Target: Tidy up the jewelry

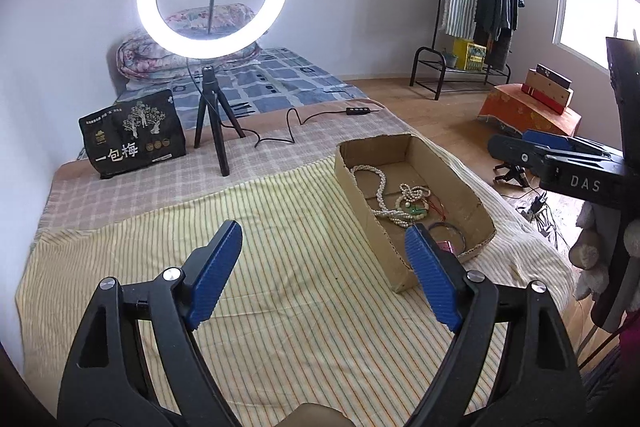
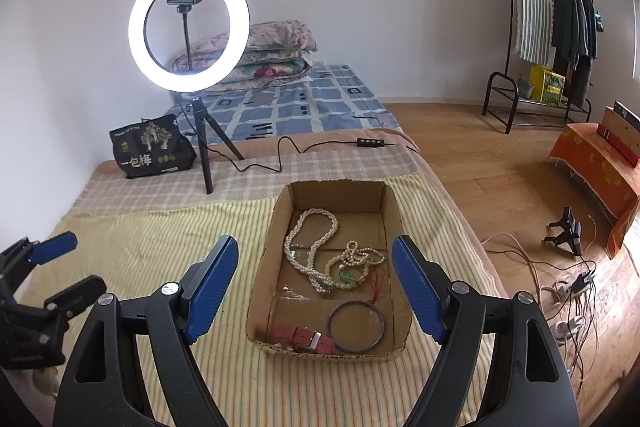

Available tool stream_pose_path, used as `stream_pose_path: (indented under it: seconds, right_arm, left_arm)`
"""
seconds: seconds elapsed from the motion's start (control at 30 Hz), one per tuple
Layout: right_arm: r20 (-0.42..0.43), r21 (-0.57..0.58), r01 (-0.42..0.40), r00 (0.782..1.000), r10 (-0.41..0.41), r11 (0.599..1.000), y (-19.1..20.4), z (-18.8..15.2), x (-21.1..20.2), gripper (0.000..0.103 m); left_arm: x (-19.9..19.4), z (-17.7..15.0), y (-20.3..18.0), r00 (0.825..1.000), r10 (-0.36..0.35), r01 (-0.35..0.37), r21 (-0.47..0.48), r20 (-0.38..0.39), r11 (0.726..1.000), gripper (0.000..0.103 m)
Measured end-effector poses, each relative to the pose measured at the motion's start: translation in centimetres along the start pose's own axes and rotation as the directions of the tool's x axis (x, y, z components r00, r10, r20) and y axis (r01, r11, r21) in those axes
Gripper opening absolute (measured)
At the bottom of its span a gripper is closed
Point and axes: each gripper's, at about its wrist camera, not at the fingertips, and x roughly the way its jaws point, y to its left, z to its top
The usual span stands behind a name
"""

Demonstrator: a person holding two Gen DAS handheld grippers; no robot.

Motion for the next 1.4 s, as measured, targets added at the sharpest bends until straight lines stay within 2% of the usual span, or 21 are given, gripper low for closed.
stream_pose_path:
  seconds: [0.07,0.4,0.47,0.5,0.93,1.4]
  right_arm:
    - [0.002,-0.003,0.004,1.000,-0.004,1.000,0.3,-0.4,-0.4,0.080]
    - [0.025,-0.013,0.054,0.998,-0.054,0.998,1.8,-2.0,-2.1,0.081]
    - [0.040,-0.024,0.070,0.997,-0.069,0.997,2.3,-2.2,-2.4,0.081]
    - [0.049,-0.028,0.074,0.996,-0.073,0.997,2.5,-2.2,-2.6,0.081]
    - [0.116,-0.016,0.079,0.990,-0.077,0.997,2.8,-1.7,-3.6,0.082]
    - [0.119,-0.018,0.079,0.990,-0.076,0.997,2.8,-1.7,-3.7,0.082]
  left_arm:
    - [-0.5,-0.1,0.5,1.000,0.011,-0.011,-0.002,0.011,1.000,0.092]
    - [-2.5,-0.8,1.5,0.998,0.054,-0.054,0.018,0.037,0.998,0.094]
    - [-2.7,-0.9,1.6,0.997,0.065,-0.066,0.023,0.042,0.998,0.102]
    - [-2.8,-0.9,1.5,0.996,0.071,-0.073,0.025,0.046,0.997,0.103]
    - [-3.4,-0.6,1.3,0.989,0.129,-0.131,0.010,0.074,0.991,0.103]
    - [-3.4,-0.5,1.2,0.990,0.122,-0.124,0.019,0.077,0.992,0.103]
